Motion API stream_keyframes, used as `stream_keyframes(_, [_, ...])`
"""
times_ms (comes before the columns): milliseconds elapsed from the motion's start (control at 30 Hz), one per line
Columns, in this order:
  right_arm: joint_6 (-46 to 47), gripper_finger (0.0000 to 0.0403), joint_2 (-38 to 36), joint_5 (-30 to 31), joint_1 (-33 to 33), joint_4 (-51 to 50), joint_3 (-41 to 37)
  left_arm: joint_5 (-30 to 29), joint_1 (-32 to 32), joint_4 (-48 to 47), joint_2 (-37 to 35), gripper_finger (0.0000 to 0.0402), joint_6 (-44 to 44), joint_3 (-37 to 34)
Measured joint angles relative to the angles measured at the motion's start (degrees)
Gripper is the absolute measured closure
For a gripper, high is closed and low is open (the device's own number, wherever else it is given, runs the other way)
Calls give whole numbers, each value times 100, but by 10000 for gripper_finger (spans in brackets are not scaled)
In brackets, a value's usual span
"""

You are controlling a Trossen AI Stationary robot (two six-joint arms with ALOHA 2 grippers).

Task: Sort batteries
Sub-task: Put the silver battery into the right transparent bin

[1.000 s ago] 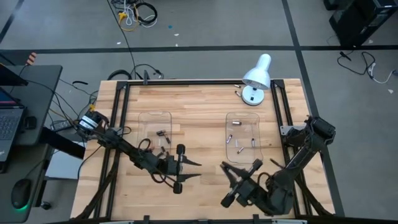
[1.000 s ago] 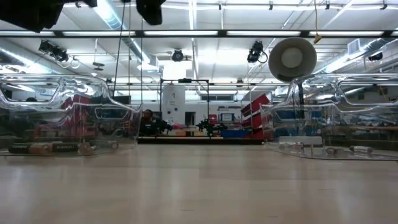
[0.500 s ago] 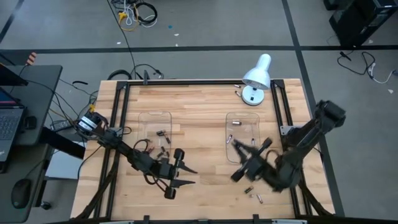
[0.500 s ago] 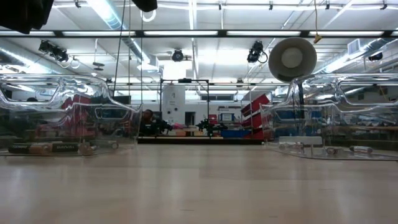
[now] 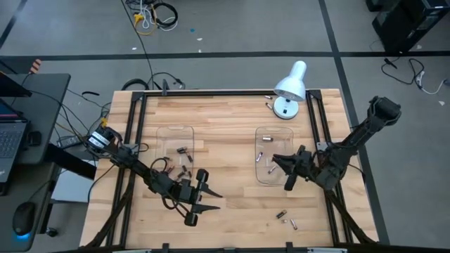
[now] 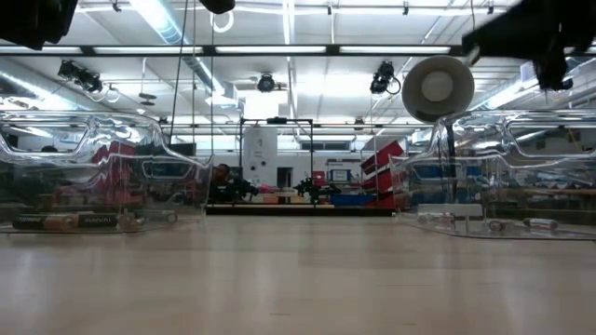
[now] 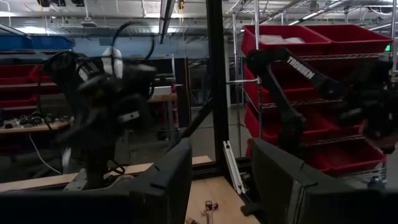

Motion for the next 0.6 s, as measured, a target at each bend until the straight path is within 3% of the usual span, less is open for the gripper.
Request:
stream_keyframes(100, [857,380,-2,-661,-164,-25,-326,0,0,-34,0,240,-18,0])
stream_keyframes(200, [826,380,24,-1590,-415,-258,-257,-2,2,-145,0,240,-38,0])
stream_keyframes(300, [882,380,31,-2058,-749,-1238,-7,-45,11,-171,-1,240,-144,0])
stream_keyframes(500, [2179,378,125,-2901,-1581,-3876,723,-54,11,-312,-1,240,-263,0])
stream_keyframes(600, [2252,375,279,-3474,-1865,-4331,950,-55,11,-427,-2,240,-318,0])
